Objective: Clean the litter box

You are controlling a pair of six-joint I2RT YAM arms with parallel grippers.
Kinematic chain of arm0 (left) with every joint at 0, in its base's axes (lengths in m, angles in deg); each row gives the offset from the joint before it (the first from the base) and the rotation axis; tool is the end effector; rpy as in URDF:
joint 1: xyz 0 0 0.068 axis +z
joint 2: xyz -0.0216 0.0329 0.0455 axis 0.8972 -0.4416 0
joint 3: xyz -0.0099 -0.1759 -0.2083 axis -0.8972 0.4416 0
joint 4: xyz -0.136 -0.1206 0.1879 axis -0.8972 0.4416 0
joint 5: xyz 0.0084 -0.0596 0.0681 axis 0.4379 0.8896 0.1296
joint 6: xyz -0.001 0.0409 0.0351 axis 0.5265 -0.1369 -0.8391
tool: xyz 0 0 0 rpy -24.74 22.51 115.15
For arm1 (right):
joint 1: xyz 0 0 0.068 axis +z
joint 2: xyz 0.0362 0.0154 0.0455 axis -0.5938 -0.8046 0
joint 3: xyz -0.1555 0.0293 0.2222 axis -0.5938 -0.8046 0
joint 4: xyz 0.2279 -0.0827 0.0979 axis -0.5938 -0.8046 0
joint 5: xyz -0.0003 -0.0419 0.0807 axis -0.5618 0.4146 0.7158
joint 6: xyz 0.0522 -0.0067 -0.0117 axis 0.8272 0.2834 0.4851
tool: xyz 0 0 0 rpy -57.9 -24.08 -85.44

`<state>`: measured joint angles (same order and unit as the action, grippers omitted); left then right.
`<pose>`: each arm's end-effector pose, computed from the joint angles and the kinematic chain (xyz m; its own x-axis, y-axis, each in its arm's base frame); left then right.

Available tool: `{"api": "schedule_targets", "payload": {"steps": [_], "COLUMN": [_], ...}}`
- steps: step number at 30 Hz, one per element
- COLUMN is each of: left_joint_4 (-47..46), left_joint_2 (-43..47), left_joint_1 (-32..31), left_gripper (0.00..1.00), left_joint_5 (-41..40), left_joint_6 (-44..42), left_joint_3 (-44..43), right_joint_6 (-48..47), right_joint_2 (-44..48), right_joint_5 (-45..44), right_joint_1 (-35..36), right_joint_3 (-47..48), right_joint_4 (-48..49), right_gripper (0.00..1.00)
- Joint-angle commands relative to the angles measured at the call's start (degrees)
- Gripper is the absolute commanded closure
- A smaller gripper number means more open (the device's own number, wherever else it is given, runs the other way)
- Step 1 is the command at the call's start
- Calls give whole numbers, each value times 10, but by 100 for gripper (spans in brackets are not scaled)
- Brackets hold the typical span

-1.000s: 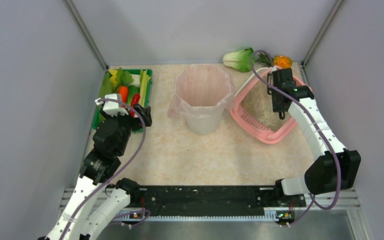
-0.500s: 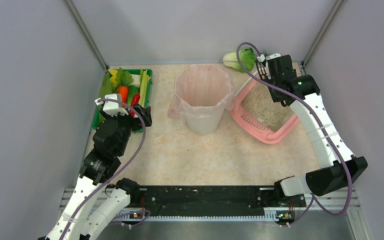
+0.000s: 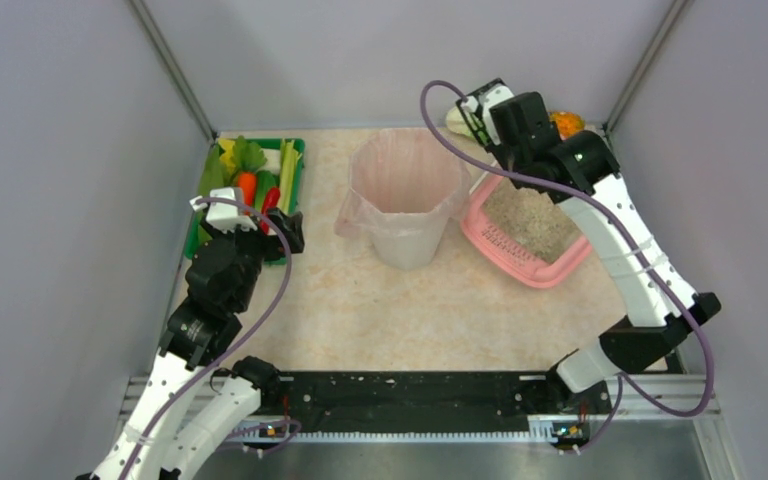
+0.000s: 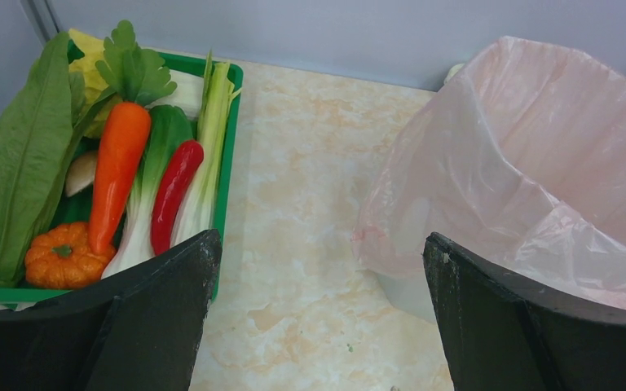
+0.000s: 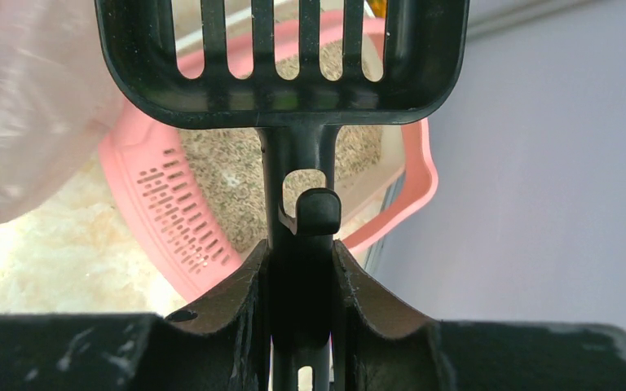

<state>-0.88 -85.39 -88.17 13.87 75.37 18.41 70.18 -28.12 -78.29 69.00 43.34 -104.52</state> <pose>0.1223 -0.0431 0.3668 -0.1141 -0.2506 -0.9613 0.0768 0.9625 -0.2601 0.2388 0.1300 0.4586 -0.5519 -0.5710 -0.6077 -0.2632 0.8108 -0.5228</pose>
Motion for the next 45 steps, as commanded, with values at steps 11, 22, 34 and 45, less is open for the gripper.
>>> {"api": "schedule_targets", "payload": {"steps": [11,22,34,45], "left_joint_4": [-24,-30,-26,-25], "left_joint_2": [1,-5,-6,-4], "left_joint_1": [0,-1,-1,-1], "left_gripper": [1,1,1,1], "left_joint_5": [-1,3,9,10], "left_joint_6": [5,6,12,17], "left_joint_3": [-15,-13,-17,-17], "right_joint_6": [-23,94,341,469], "right_joint_2": [-74,-55,49,53], "right_joint_5": [42,301,549,671], "right_joint_1": [165,169,25,-6], "right_joint_3": [114,92,-100,-122], "right_joint_4": [-22,5,193,267], "right_gripper": [100,100,100,100]}}
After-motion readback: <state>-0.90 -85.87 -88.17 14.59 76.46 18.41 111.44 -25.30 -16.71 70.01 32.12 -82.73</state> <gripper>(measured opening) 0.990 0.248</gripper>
